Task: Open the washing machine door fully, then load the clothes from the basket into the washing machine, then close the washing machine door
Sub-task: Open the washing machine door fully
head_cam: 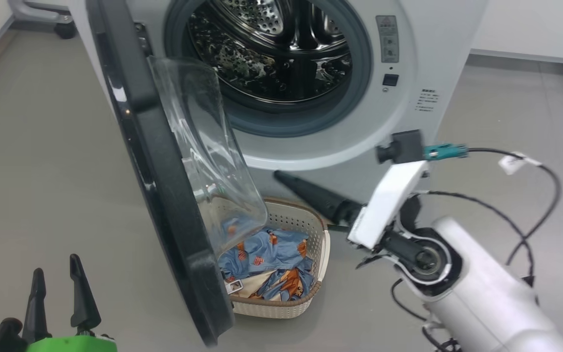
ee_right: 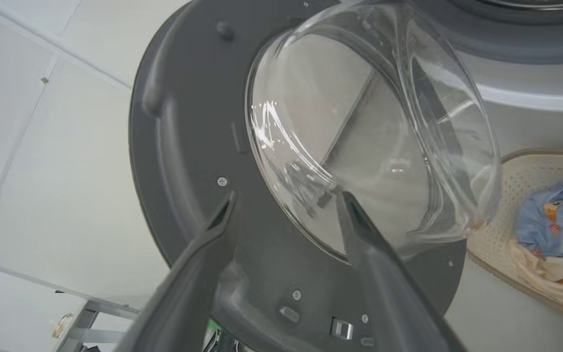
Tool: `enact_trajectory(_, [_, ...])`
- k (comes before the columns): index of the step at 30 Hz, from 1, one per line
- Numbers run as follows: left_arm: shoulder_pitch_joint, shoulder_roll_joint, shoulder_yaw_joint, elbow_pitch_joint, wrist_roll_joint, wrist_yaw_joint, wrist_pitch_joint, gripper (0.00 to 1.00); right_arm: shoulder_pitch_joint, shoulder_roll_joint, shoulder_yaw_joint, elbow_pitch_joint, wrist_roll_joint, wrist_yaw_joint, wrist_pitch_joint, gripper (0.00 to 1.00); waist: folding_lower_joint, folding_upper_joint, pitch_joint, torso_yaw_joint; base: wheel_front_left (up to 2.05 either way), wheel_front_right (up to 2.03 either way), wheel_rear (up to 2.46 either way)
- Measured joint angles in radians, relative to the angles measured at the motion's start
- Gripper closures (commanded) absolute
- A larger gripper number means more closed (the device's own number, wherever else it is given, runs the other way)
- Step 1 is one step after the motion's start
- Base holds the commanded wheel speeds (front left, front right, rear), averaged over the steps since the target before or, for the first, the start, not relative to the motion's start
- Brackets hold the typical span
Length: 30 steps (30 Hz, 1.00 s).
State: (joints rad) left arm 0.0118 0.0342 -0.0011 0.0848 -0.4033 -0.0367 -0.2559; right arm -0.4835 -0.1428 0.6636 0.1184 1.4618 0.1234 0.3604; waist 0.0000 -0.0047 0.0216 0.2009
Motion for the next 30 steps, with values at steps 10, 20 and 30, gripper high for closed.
enact_trajectory(10, [0.023, 0.000, 0.027, -0.009, 0.012, 0.000, 0.000, 0.00, -0.010, -0.212, -0.017, -0.056, -0.337, 0.000, -0.289, 0.00, 0.0000, 0.0000, 0.003, -0.066, 0.00, 0.00, 0.00])
enact_trajectory(20, [0.031, 0.000, 0.048, -0.009, 0.020, -0.005, 0.000, 0.00, 0.111, -0.309, -0.018, 0.010, -0.479, 0.000, -0.547, 0.00, 0.0000, 0.0000, 0.000, -0.100, 0.00, 0.00, 0.00])
enact_trajectory(30, [0.045, 0.000, 0.052, -0.007, 0.025, -0.006, 0.000, 0.00, 0.233, -0.374, -0.108, 0.134, -0.613, -0.002, -0.632, 0.00, 0.0000, 0.0000, -0.008, -0.123, 0.00, 0.00, 0.00])
